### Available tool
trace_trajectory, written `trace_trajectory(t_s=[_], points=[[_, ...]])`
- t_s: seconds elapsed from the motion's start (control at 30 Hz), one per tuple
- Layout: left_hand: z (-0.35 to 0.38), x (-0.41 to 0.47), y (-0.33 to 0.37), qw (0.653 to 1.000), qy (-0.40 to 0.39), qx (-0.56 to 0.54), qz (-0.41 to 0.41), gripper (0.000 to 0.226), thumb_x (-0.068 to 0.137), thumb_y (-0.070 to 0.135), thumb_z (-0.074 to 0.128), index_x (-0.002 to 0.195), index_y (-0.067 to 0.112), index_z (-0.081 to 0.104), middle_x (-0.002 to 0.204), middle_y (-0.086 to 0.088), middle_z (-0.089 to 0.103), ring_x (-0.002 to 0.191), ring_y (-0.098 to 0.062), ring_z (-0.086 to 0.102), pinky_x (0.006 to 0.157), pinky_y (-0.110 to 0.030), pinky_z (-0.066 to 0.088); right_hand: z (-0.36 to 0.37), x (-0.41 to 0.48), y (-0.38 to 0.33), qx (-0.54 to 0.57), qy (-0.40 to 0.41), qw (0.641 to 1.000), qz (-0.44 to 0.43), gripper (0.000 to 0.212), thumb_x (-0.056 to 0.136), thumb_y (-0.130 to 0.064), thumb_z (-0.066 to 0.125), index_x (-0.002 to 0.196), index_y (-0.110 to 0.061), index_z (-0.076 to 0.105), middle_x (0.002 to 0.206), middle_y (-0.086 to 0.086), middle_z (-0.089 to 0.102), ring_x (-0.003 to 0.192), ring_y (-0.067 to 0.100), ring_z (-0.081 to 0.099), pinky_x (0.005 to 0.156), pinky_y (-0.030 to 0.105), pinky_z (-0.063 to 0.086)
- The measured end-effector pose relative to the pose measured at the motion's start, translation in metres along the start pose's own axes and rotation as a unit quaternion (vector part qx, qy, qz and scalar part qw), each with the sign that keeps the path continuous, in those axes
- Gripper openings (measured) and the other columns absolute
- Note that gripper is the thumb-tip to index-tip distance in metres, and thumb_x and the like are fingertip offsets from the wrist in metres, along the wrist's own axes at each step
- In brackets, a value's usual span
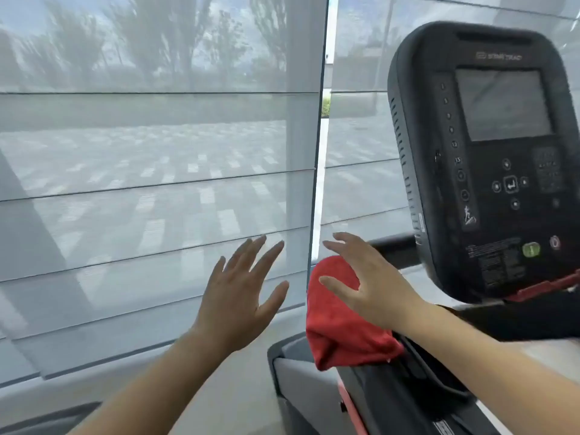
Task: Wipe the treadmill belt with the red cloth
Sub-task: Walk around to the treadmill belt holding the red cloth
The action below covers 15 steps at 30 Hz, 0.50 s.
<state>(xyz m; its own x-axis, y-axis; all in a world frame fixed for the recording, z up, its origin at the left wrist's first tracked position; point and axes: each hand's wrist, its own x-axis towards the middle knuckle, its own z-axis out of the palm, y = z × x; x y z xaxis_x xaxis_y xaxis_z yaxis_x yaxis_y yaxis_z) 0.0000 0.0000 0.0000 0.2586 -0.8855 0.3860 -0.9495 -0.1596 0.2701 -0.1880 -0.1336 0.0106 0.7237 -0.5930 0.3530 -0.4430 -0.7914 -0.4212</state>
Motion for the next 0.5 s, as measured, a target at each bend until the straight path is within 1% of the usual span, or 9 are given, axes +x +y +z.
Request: trace_trajectory(t_s=[0.13,0.3,0.33,0.43,0.5], points=[[0.023,0.004,-0.005,1.000,-0.022,-0.010,0.000,0.064,0.085,0.061,0.020,0.145,0.042,0.015,0.156,0.012,0.013,0.143,-0.008,0.007,0.115,-0.043,0.018,0.019,-0.005,0.008,-0.008,-0.032,0.999,0.028,0.059,0.087,-0.058,0.048,0.140,-0.038,0.032,0.151,-0.017,0.022,0.139,0.004,0.019,0.113,0.028,0.023],[0.048,0.022,-0.020,0.998,-0.052,-0.038,0.025,0.063,0.086,0.059,0.022,0.146,0.040,0.015,0.156,0.012,0.012,0.144,-0.008,0.005,0.114,-0.043,0.019,0.031,-0.007,0.013,-0.019,-0.029,0.997,0.071,0.062,0.085,-0.058,0.047,0.141,-0.035,0.033,0.150,-0.016,0.023,0.138,0.005,0.019,0.111,0.024,0.019],[0.051,0.027,-0.023,0.997,-0.055,-0.047,0.037,0.062,0.087,0.059,0.022,0.146,0.040,0.015,0.156,0.011,0.012,0.144,-0.008,0.006,0.114,-0.043,0.019,0.034,-0.007,0.012,-0.024,-0.028,0.996,0.083,0.062,0.085,-0.058,0.046,0.141,-0.035,0.033,0.151,-0.016,0.022,0.139,0.005,0.019,0.113,0.025,0.019],[0.061,0.045,-0.032,0.992,-0.063,-0.083,0.072,0.058,0.091,0.059,0.025,0.145,0.039,0.017,0.156,0.010,0.015,0.143,-0.010,0.009,0.115,-0.040,0.019,0.042,-0.006,0.005,-0.044,-0.029,0.989,0.140,0.066,0.084,-0.060,0.044,0.142,-0.035,0.030,0.153,-0.014,0.018,0.141,0.007,0.016,0.115,0.037,0.022],[0.065,0.055,-0.039,0.988,-0.073,-0.097,0.099,0.061,0.088,0.059,0.024,0.145,0.039,0.018,0.156,0.010,0.015,0.143,-0.010,0.009,0.115,-0.040,0.020,0.048,-0.004,-0.004,-0.059,-0.025,0.981,0.185,0.066,0.085,-0.059,0.046,0.144,-0.034,0.026,0.155,-0.012,0.014,0.142,0.010,0.013,0.116,0.039,0.022]])
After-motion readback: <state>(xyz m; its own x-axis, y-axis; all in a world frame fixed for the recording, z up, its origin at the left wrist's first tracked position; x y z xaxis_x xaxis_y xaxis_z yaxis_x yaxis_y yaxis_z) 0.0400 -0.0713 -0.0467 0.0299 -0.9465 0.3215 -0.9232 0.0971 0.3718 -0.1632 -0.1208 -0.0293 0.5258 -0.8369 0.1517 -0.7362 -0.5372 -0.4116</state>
